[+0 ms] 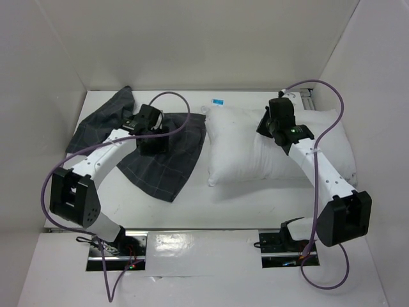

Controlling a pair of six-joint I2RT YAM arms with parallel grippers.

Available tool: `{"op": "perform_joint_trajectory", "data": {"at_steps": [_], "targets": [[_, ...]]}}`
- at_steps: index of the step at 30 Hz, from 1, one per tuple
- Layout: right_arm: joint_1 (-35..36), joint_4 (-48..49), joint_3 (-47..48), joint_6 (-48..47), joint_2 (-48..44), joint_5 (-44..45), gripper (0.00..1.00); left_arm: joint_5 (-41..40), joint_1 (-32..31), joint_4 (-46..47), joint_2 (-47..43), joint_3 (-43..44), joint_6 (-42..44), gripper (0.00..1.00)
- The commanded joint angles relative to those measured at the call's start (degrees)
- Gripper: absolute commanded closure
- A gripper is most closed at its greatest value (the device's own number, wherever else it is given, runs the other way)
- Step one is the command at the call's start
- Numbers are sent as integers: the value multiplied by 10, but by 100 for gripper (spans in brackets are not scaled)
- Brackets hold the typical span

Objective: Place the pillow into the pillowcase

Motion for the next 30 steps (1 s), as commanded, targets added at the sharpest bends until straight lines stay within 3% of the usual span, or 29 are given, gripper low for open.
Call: {"op": "perform_joint_trajectory", "data": {"at_steps": [1,3,8,14,19,28,30], "targets": [[-14,18,15,-8,-1,23,100,34,-30,26,-2,29,10,31],[-14,18,15,-13,5,18,100,42,-59,44,30,35,5,39],[-35,18,20,-13,5,10,100,44,-108,110,112,40,-20,41],[-49,12,20,-18,-1,3,100,34,-108,167,184,38,-49,46],[-54,12,15,-18,-1,3,100,13,-108,167,221,49,-54,54],[-54,6,15,-18,5,-17,100,-9,-108,146,261,69,-48,58],[-54,6,15,-18,5,-17,100,-16,-108,131,255,69,-48,72]]}}
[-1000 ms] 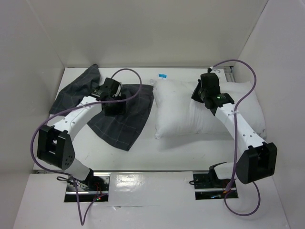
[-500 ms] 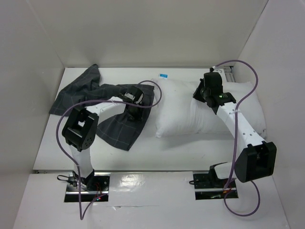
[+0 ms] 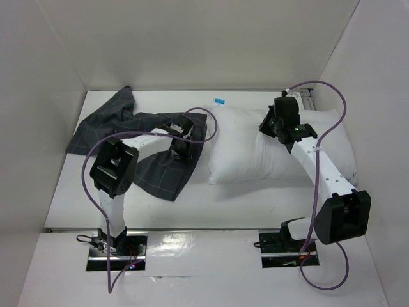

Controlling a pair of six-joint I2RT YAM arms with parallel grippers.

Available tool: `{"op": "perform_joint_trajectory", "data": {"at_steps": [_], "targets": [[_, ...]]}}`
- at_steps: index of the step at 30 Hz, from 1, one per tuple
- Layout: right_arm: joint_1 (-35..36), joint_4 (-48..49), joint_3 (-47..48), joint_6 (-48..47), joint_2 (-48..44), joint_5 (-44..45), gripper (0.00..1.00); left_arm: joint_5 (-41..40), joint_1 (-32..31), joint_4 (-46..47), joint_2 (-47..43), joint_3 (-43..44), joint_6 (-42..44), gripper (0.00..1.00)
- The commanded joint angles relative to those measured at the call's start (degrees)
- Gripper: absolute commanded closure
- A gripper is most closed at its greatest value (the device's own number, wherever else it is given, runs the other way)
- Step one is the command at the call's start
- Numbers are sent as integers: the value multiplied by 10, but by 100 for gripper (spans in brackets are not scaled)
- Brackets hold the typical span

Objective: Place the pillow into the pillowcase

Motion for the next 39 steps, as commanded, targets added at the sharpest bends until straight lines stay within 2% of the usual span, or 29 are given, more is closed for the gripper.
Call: {"op": "perform_joint_trajectory", "data": {"at_steps": [1,2,3,5,10,18,19,22,24,25,30,35,36,38,39], "targets": [[-19,2,14,-16,-3,39,100,-23,1,-18,6,12,0,78],[-19,2,14,-16,-3,39,100,-23,1,-25,-1,12,0,84],[-19,2,14,-21,-3,39,100,-28,1,-25,-15,12,0,93],[-19,2,14,-21,-3,39,100,-28,1,-38,-27,18,6,100],[-19,2,9,-21,-9,39,100,-33,1,-81,-47,40,27,100],[-19,2,4,-21,-9,34,100,-38,1,-86,-126,42,35,100],[-19,2,4,-21,-9,29,100,-51,1,-86,-120,56,44,81],[-19,2,4,-21,-9,23,100,-62,6,-102,-64,99,50,39],[-19,2,4,-21,-9,23,100,-68,6,-102,-20,124,50,28],[-19,2,4,-21,-9,23,100,-68,6,-102,-10,124,50,26],[-19,-3,9,-21,-9,23,100,-63,18,-96,31,140,44,24],[-19,-3,9,-21,-9,23,100,-68,29,-91,40,146,39,44],[-19,-3,9,-21,-9,23,100,-68,29,-84,34,140,39,56],[-19,-3,9,-21,-14,23,100,-68,34,-84,26,140,44,72],[-19,-3,9,-21,-14,23,100,-68,34,-84,20,140,44,90]]}}
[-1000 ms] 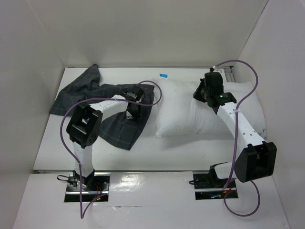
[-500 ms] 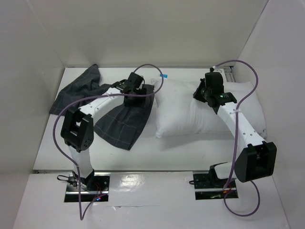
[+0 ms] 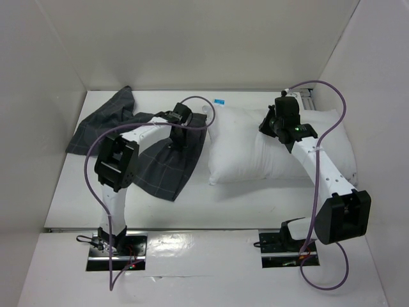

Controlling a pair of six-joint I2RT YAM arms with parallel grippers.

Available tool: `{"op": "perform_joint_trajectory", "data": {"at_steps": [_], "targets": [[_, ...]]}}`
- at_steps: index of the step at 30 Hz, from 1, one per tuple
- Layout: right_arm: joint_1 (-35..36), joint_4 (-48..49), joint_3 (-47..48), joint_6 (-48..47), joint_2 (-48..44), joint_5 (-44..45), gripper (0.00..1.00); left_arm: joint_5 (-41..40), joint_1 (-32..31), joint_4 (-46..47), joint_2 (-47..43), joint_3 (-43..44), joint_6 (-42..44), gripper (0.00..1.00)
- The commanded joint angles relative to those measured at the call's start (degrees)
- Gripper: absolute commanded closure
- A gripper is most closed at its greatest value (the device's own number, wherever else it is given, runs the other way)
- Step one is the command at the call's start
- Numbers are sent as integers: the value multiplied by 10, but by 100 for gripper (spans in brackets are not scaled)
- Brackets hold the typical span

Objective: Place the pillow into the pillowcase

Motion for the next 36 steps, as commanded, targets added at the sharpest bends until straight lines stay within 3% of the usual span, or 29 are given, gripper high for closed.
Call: {"op": "perform_joint_trajectory", "data": {"at_steps": [1,10,13,19,27,36], "targets": [[-16,-2,9,-13,-14,35,100,-1,9,7,-30,12,2,97],[-16,-18,9,-26,-14,41,100,89,44,-29,-107,12,13,100],[-16,-25,15,-32,-9,1,100,125,65,-42,-161,12,13,100],[3,-2,-7,-54,-32,-36,100,254,119,-41,-233,13,2,100],[29,-45,-29,-87,-113,-23,100,316,160,-41,-233,33,2,100],[52,-120,-35,-166,-155,-165,100,362,189,-41,-222,43,2,100]]}}
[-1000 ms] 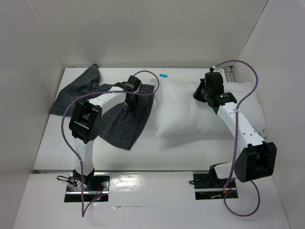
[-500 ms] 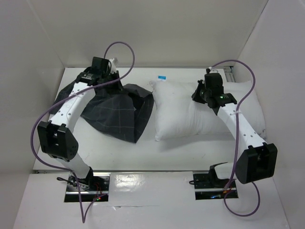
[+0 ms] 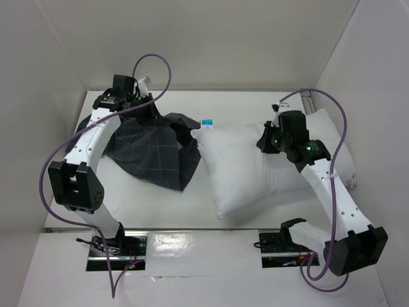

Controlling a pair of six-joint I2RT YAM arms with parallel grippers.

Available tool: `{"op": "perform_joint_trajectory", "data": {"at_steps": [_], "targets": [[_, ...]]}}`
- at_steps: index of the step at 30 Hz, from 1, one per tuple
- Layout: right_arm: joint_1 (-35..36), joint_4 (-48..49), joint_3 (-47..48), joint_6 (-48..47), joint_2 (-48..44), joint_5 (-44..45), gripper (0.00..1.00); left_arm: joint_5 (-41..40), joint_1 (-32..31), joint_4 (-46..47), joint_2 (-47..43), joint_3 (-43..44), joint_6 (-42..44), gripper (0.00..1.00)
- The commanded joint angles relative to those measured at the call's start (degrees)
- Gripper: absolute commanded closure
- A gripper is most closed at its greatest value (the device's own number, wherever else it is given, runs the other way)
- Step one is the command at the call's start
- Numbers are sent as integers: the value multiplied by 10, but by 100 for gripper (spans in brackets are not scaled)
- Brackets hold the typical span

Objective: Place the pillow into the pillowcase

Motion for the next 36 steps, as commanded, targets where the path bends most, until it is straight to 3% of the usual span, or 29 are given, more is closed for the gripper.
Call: {"op": "perform_joint_trajectory", "data": {"at_steps": [1,10,15,22,28,36], "targets": [[25,-17,6,-49,-6,-77,100,33,3,3,3,27,3,100],[102,14,6,-62,40,-103,100,46,3,8,-22,5,3,100],[134,45,40,-40,79,-49,100,57,3,8,-53,-12,8,100],[134,69,64,-1,117,25,100,65,3,8,-77,-49,19,100],[134,128,70,36,143,-22,100,77,3,13,-107,-95,34,100],[164,203,91,88,219,-10,100,125,3,40,-124,-89,21,100]]}}
